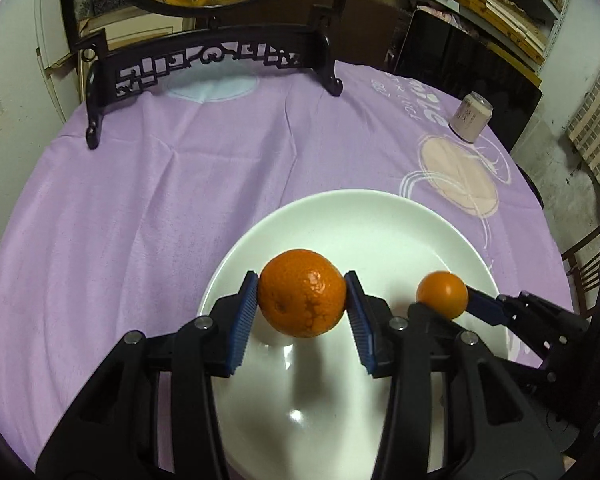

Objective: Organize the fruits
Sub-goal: 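Carry both oranges over the white plate and open both tools to drop them, then grasp a dark brown round fruit with the right tool while the left tool grasps an orange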

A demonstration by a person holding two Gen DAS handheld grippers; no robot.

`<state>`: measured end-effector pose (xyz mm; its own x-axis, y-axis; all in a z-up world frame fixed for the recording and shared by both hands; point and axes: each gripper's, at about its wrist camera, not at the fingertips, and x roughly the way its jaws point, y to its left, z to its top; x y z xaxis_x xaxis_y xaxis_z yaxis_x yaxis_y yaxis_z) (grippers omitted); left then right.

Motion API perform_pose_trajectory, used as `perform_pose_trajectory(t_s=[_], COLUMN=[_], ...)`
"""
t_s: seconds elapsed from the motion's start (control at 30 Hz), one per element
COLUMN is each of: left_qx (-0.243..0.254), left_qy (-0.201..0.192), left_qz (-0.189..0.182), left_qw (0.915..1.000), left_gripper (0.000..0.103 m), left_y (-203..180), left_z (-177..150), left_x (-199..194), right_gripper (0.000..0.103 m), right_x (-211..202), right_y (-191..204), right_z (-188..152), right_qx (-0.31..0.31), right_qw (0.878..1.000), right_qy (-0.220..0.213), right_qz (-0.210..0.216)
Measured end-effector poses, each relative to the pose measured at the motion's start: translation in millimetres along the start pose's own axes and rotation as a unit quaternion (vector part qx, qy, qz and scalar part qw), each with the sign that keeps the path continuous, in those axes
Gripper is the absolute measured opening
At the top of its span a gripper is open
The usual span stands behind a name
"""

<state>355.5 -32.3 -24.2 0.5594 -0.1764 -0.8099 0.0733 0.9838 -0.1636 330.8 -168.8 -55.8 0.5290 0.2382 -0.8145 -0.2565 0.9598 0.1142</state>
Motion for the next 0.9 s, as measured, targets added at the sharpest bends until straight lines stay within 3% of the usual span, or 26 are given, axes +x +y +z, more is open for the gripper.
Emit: perform_pose_trajectory(t_s=[0.03, 0.13, 0.33, 0.47, 0.53, 0.67, 0.9], left_qx=[-0.004, -0.012, -0.02, -0.004, 0.022, 0.051, 0.021], left_qy=[-0.002, -0.021, -0.099, -0.163, -0.175, -0.131, -0.067], left_qz=[0.0, -0.003, -0.007, 0.013, 0.039, 0.052, 0.068], left_qw=[1.0, 0.9997, 0.9948, 0.9866, 0.9836, 0.9886, 0.9952], left_gripper=[0.046, 0.064, 0.066, 0.084, 0.085, 0.087, 0.087], left_y=[0, 3, 7, 4, 5, 22, 54], left_z=[2, 1, -31, -87, -127, -192, -230], left_x=[1, -8, -81, -135, -150, -153, -147], right_gripper=[0.04, 0.058, 0.059, 0.078, 0.08, 0.08, 0.084], right_x=[2, -3, -73, -122, -141, -157, -158], right_y=[1, -3, -4, -3, 3, 10, 22], right_z=[1, 0, -27, -77, -114, -164, -199], right_qx=[0.0, 0.008, 0.005, 0.035, 0.028, 0.012, 0.012], right_qw=[1.0, 0.999, 0.991, 0.99, 0.99, 0.994, 0.997], right_qy=[0.0, -0.018, -0.094, -0.13, -0.133, -0.097, -0.063], right_qz=[0.0, -0.025, -0.094, -0.049, -0.036, -0.04, -0.034])
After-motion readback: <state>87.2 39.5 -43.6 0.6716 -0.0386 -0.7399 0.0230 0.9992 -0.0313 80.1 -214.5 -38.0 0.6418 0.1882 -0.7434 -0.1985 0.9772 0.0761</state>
